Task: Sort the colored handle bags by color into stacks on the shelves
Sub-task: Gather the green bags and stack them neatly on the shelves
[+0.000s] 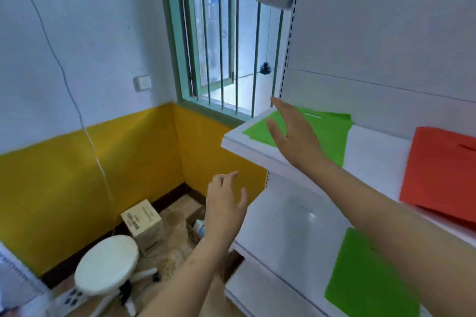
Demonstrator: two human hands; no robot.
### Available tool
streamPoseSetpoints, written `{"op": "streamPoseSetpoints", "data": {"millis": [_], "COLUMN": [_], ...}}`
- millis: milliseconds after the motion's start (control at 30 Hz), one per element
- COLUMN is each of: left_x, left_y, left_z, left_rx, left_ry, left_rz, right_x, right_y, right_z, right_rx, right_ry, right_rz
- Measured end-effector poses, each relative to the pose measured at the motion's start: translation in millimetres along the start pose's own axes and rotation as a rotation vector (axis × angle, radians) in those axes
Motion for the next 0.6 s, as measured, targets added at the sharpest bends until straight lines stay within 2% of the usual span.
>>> {"op": "streamPoseSetpoints", "data": {"millis": [133,233,300,400,500,600], "left_x": [5,29,53,95,124,130], "left_y": [53,96,128,168,175,172], "left_z": [35,57,68,63,44,37], "left_rx": [0.104,0.156,0.172,0.156,0.199,0.231], "left_ry": [-0.039,-0.041,-0.021,0.075,0.35,0.43], "left_rz": [0.089,0.08,0.028,-0.128,-0.276,-0.271], "right_x": [-28,-36,-36,-23,-8,-4], "right_y": [36,38,44,55,48,46], "right_z": [103,182,217,253,285,299], "right_rx": [0.311,0.586,0.695,0.754,0.783,0.778], "right_ry": [-0.178,-0.288,-0.353,-0.427,-0.53,-0.615], "right_rz": [0.083,0.029,-0.005,-0.072,-0.094,-0.118]}}
Point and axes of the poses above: each hand's wrist, its own y-axis towards the middle knuckle, its own x-axis out of the palm, z = x × y, the point moved 10 cm from there along y, towards the middle knuckle, and after that the axes turned 9 degrees about z, right-handed, at the moved point
